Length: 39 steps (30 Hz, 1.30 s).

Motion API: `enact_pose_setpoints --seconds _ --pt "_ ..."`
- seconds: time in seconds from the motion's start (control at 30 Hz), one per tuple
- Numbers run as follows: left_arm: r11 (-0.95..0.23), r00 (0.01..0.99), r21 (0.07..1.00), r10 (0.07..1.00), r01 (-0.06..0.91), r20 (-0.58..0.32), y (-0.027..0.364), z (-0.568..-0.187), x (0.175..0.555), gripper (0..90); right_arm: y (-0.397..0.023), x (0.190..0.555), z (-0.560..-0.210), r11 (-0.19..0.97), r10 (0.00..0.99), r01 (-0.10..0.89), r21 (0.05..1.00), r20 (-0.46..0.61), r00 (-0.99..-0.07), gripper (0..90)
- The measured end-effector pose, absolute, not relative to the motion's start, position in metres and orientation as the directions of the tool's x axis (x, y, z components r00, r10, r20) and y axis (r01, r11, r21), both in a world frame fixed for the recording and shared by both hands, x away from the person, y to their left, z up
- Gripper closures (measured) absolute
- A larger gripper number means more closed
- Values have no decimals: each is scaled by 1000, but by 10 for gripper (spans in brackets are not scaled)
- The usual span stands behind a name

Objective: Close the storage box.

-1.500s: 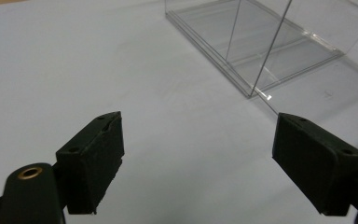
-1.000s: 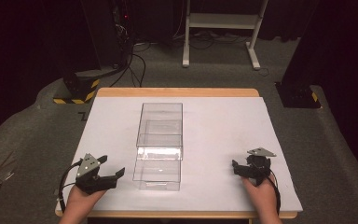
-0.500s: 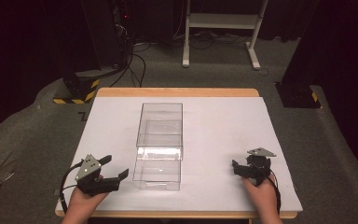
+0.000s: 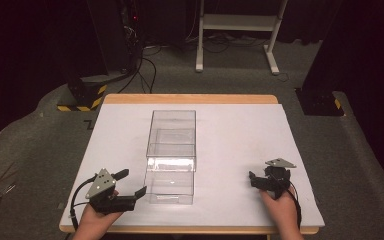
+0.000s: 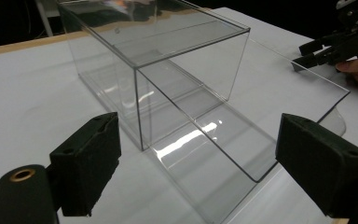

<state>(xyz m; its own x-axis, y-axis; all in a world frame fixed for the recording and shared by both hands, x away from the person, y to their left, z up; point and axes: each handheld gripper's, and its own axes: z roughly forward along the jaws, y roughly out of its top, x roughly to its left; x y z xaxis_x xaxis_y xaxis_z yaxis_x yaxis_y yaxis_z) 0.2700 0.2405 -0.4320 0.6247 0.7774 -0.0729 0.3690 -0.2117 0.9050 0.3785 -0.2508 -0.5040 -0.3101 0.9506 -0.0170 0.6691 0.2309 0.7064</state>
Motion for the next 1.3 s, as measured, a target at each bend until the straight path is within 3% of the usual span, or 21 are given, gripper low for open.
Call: enact_pose_setpoints --seconds 0.73,1.3 --pt "-271 667 859 737 434 -104 228 -463 265 125 -251 378 -504 230 951 670 706 -17 -309 118" --pt "-287 679 865 729 411 -80 219 -473 266 336 -251 378 -504 230 951 670 706 -17 -309 118"
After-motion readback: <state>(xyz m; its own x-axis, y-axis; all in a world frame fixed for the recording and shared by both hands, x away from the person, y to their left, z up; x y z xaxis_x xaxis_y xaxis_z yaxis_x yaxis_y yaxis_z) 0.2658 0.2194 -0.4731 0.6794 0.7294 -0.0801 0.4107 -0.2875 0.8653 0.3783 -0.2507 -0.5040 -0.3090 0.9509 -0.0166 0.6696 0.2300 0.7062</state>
